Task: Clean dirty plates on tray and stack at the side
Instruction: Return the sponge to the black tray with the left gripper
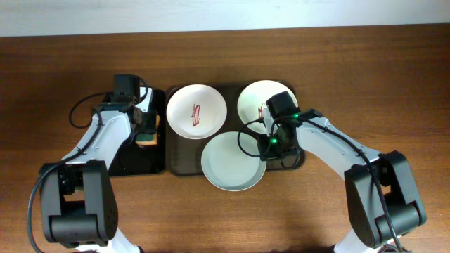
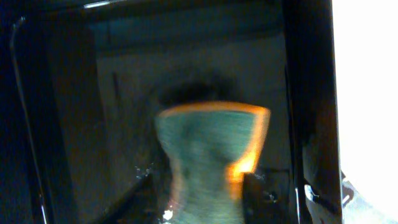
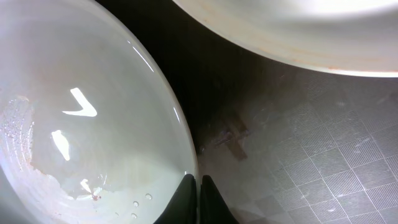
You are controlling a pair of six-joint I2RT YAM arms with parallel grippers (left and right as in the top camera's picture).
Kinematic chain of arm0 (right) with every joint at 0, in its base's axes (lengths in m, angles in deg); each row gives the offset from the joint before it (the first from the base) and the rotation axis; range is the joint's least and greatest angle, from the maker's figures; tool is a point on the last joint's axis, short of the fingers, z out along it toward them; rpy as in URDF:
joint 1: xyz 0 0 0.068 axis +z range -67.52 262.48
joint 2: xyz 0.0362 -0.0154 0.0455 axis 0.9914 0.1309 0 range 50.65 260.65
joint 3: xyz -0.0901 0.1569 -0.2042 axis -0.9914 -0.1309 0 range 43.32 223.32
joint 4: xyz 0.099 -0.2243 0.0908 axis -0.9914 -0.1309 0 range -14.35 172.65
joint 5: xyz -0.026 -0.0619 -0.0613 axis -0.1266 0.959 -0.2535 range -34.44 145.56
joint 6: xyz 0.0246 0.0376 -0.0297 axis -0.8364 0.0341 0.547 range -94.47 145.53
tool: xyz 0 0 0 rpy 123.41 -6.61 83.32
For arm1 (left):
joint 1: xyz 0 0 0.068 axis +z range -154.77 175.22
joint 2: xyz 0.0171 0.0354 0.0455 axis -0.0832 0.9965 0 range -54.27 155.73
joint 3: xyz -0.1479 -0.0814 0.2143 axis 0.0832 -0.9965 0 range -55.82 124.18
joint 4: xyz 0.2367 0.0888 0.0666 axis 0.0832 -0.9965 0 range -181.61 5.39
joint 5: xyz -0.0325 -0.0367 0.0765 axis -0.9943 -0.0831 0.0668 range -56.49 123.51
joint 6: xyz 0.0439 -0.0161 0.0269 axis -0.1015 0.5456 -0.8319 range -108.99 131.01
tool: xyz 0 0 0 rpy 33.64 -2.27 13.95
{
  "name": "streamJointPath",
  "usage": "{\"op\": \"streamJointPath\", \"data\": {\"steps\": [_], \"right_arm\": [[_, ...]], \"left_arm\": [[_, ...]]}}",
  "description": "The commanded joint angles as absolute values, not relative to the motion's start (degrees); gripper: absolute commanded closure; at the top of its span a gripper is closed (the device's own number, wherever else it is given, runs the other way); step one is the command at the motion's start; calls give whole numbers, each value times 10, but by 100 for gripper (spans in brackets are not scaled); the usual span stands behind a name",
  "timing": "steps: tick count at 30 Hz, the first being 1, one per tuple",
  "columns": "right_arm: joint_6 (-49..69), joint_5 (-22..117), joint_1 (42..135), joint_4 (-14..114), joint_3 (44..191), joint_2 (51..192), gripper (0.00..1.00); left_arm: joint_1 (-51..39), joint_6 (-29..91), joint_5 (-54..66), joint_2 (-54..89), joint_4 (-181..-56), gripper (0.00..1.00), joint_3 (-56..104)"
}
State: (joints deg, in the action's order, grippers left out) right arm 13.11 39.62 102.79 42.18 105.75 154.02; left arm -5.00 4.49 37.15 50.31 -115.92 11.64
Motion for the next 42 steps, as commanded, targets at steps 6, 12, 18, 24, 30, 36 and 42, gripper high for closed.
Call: {"op": "streamJointPath", "data": {"steps": [6,12,18,24,30,36,42], "right_arm": [[130,412,1030,419,1065,1541,96],[130,412,1030,415,1065,1541,96],[130,412,1030,415,1065,1541,96],[130,412,1030,412,1065,1541,96],[130,412,1030,410,1065,1541,96],[130,412,1030,411,1065,1541,96],[130,412,1030,411,1065,1541,96]], "left_arm": [[-49,32,373,504,-1150,29,127],[-49,32,352,544,-1143,30,127],[-49,37,328,566,-1119,51,127],[-48,38,328,566,-1122,100,129],[-46,38,340,566,-1171,68,170],[-46,38,343,566,-1235,41,173],[-46,39,317,566,-1243,54,168]]}}
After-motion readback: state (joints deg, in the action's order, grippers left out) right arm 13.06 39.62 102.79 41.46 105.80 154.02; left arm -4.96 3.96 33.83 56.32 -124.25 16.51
